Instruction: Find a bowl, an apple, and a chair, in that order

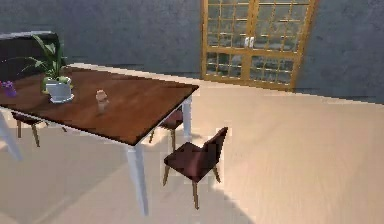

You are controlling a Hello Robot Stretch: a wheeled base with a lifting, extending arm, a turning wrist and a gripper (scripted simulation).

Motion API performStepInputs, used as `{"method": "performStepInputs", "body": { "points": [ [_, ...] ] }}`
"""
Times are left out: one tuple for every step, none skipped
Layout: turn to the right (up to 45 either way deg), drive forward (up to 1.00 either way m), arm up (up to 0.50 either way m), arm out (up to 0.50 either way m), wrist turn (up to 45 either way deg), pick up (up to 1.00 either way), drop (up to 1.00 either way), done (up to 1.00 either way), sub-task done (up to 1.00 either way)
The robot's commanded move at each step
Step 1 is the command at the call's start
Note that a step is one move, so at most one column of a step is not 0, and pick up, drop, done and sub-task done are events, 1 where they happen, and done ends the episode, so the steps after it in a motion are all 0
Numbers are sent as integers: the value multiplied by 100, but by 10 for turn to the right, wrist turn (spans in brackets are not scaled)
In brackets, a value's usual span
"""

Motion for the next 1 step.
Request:
{"method": "performStepInputs", "body": {
  "points": [
    [210,0,0,0,0,0,0,0,0]
  ]
}}
